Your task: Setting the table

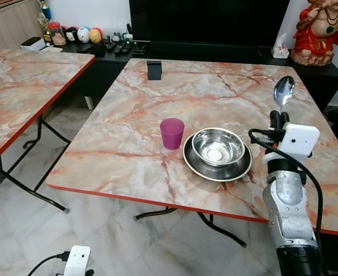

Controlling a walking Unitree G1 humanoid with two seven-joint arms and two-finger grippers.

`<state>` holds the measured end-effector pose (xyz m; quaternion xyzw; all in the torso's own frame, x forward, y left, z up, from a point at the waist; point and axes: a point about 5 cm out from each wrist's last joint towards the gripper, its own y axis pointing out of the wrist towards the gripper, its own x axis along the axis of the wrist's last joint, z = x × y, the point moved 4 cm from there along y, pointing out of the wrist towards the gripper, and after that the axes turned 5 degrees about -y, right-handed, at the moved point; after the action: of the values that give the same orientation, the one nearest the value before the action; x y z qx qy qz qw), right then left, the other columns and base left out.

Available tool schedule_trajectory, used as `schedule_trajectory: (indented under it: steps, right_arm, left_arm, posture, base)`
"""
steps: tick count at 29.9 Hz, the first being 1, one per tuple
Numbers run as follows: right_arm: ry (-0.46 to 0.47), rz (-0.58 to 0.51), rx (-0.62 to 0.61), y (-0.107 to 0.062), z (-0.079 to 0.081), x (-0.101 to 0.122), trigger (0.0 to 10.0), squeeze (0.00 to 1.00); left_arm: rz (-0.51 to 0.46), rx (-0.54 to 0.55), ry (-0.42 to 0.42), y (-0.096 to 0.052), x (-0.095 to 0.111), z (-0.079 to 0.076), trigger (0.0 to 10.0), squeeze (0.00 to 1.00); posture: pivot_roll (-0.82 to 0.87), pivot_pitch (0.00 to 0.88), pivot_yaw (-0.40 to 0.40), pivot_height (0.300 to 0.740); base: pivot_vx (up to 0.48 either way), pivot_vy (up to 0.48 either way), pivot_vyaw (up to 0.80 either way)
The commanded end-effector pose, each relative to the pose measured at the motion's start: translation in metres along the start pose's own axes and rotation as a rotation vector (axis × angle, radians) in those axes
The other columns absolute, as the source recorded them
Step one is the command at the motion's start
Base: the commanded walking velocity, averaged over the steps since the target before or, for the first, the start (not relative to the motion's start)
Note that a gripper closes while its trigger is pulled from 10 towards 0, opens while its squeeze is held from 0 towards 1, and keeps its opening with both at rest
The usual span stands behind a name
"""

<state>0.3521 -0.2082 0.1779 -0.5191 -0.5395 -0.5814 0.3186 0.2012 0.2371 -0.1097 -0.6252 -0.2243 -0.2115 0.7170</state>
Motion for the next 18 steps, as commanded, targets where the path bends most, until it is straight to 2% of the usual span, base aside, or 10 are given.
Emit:
schedule_trajectory:
  steps: [1,9,15,18]
  right_arm:
    - [0.006,0.006,-0.001,0.003,0.001,0.001,10.0,0.00]
    - [0.014,0.016,-0.002,0.000,0.001,-0.001,10.0,0.00]
    - [0.012,0.014,-0.002,0.001,0.001,-0.001,10.0,0.00]
    - [0.011,0.004,-0.003,0.001,0.001,0.001,10.0,0.00]
  left_arm:
    - [0.011,0.005,0.007,0.001,0.000,-0.001,10.0,0.00]
    - [0.021,0.009,0.000,-0.001,-0.007,0.001,10.0,0.00]
    - [0.030,0.026,-0.003,-0.004,-0.014,0.014,10.0,0.00]
    - [0.027,0.027,-0.005,-0.004,-0.013,0.014,10.0,0.00]
  posture:
    - [0.01,0.000,0.003,0.731]
    - [0.01,0.000,0.007,0.731]
    - [0.01,0.000,0.005,0.731]
    - [0.01,0.000,0.005,0.731]
  base:
    - [0.000,0.000,-0.48]
    - [0.000,0.000,-0.79]
    - [0.000,0.000,-0.78]
    - [0.000,0.000,-0.15]
